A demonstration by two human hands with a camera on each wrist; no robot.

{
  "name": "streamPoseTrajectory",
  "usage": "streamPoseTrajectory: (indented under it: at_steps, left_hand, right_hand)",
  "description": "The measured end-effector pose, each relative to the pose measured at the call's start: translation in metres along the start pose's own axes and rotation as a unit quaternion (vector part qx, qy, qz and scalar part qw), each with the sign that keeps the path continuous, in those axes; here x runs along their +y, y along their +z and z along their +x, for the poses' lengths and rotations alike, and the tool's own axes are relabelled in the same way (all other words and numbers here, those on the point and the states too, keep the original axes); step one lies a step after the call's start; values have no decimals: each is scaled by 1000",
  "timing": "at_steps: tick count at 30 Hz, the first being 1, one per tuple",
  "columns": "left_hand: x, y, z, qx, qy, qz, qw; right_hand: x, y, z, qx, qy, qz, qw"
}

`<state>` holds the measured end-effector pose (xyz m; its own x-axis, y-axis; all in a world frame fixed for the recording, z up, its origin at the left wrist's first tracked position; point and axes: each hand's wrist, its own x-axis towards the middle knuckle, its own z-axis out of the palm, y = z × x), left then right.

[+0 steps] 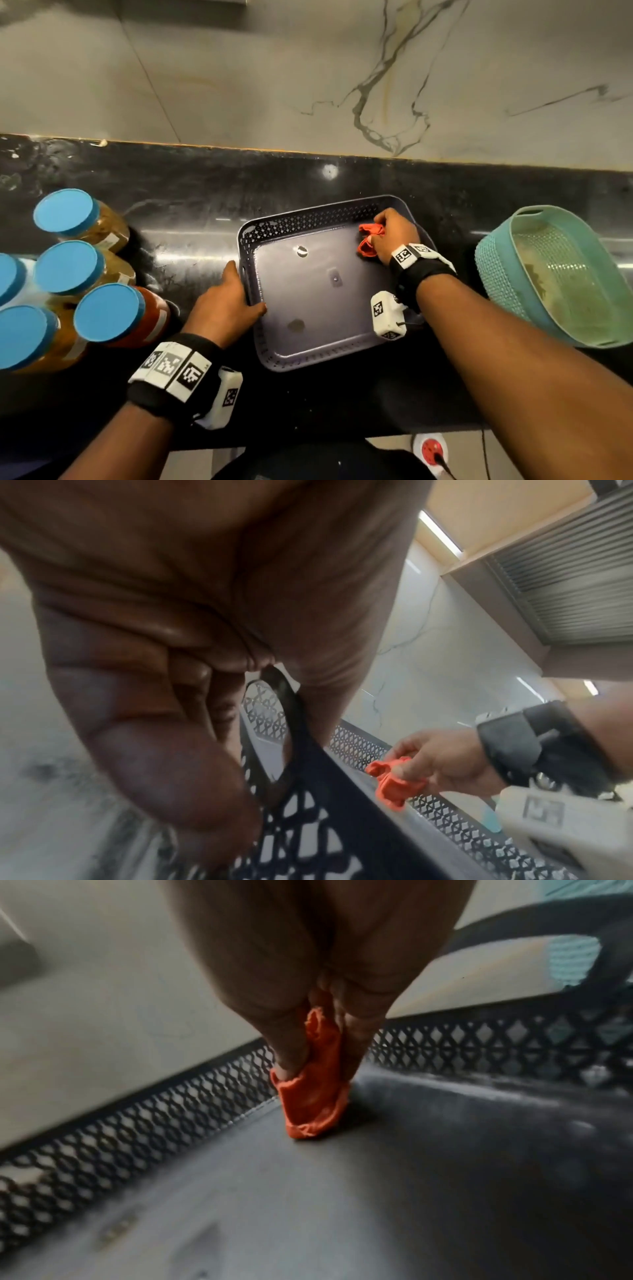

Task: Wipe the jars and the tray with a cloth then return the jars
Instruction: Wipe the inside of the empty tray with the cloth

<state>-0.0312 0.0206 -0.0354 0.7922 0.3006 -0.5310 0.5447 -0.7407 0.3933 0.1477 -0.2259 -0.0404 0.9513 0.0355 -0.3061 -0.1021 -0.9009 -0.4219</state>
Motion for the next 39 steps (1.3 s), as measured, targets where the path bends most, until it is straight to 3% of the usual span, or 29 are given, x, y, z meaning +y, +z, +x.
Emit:
streamPoseTrajectory:
  at_steps: [6,12,17,23,31,36,37,39]
  left_hand:
    - [-4,2,6,-17,11,-17,1000]
    - [-2,0,8,-32,40,-11,999]
    - [-5,-5,8,-28,64,-8,998]
    - [1,-7,4,-18,50,-38,998]
    - [7,7,0,26,-29,-73,997]
    - [5,1,3,22,-43,-59,997]
    - [5,1,3,20,-44,-55,997]
    - [5,0,2,18,-45,-54,997]
  right_hand:
    - [2,10,10,-23,-21,-152,988]
    - [-37,0,14,-81,37,-177,980]
    - [-99,41,-8,-114,-85,-161,977]
    - [-163,87,-42,-169,-265,-201,928]
    - [-156,87,-46,-202,-364,-226,881]
    - [-106,52,-49,-272,-378,-284,838]
    - [-93,45,-41,-273,-356,-302,841]
    - [-66,28,-18,-232,-278,-313,878]
